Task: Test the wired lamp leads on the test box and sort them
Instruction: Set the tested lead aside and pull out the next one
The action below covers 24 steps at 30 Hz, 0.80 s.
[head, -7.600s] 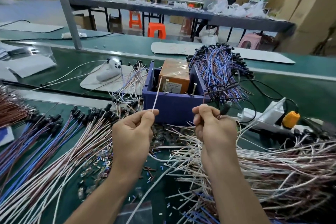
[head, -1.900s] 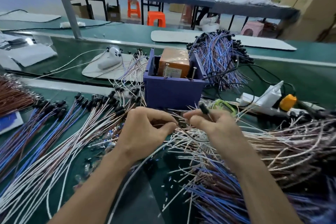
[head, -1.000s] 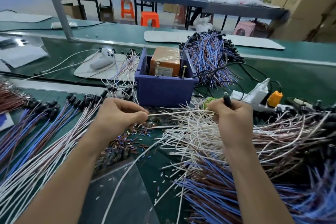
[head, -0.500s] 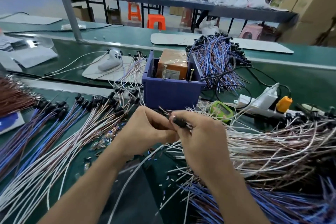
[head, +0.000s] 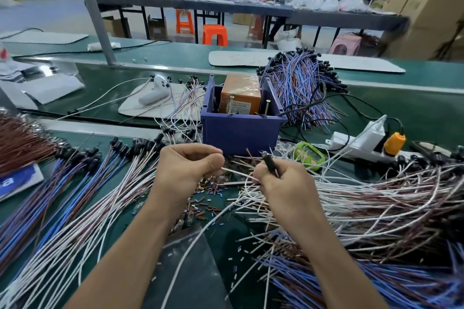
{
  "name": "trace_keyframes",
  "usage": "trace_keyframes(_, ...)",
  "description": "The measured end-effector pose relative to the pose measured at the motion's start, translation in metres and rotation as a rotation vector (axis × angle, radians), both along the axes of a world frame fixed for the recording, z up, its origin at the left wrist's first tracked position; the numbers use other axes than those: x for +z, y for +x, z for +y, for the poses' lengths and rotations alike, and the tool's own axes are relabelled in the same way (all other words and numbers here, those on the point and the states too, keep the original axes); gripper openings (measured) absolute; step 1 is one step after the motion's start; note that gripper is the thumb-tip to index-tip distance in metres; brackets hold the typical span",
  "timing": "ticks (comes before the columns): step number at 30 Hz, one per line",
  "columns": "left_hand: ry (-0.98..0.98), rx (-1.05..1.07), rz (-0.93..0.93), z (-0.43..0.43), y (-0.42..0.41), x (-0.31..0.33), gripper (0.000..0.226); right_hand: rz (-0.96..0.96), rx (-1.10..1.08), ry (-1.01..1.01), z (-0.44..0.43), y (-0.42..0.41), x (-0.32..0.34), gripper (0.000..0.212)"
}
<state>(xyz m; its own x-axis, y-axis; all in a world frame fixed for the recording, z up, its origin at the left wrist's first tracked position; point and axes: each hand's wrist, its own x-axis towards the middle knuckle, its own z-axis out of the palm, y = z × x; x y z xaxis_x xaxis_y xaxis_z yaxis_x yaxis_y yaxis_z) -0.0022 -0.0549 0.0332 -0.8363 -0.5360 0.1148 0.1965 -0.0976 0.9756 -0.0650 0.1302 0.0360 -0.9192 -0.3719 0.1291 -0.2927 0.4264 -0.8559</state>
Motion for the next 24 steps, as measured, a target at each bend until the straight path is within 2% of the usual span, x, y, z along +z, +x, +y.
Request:
trace_keyframes(2, 0.080, 0.041, 0.004, -0.008, 0.001, 0.001, 0.012, -0.015, -0.043, -0.035, 0.004, -0.005, 0.000, 0.029)
trace_keyframes(4, 0.069, 0.078, -0.016, -0.018, 0.002, 0.002, 0.011, -0.043, -0.064, -0.133, 0.007, -0.009, 0.002, 0.024)
trace_keyframes(8, -0.291, 0.018, -0.191, -0.011, 0.002, 0.003, 0.005, 0.022, -0.102, -0.207, 0.004, -0.009, 0.001, 0.032)
trace_keyframes(10, -0.476, -0.025, -0.198, 0.009, 0.004, 0.002, 0.009, 0.068, -0.102, -0.186, 0.001, -0.004, 0.000, 0.036)
trace_keyframes(11, -0.487, -0.043, -0.157, 0.020, 0.004, 0.002, 0.011, 0.087, -0.094, -0.166, -0.001, -0.001, 0.001, 0.037)
trace_keyframes(17, -0.059, -0.081, 0.062, 0.056, 0.001, 0.006, 0.004, 0.081, -0.016, -0.173, -0.006, 0.003, -0.002, 0.039)
trace_keyframes(20, 0.068, -0.030, -0.014, 0.054, -0.003, 0.003, 0.018, 0.040, 0.005, -0.197, -0.007, 0.004, -0.002, 0.032)
trace_keyframes(22, 0.148, 0.049, -0.068, 0.050, -0.005, 0.000, 0.024, -0.038, -0.036, -0.317, -0.004, 0.000, 0.001, 0.022)
trace_keyframes(24, 0.183, 0.128, -0.067, 0.043, -0.005, -0.002, 0.021, -0.141, -0.110, -0.459, 0.002, -0.007, 0.004, 0.023)
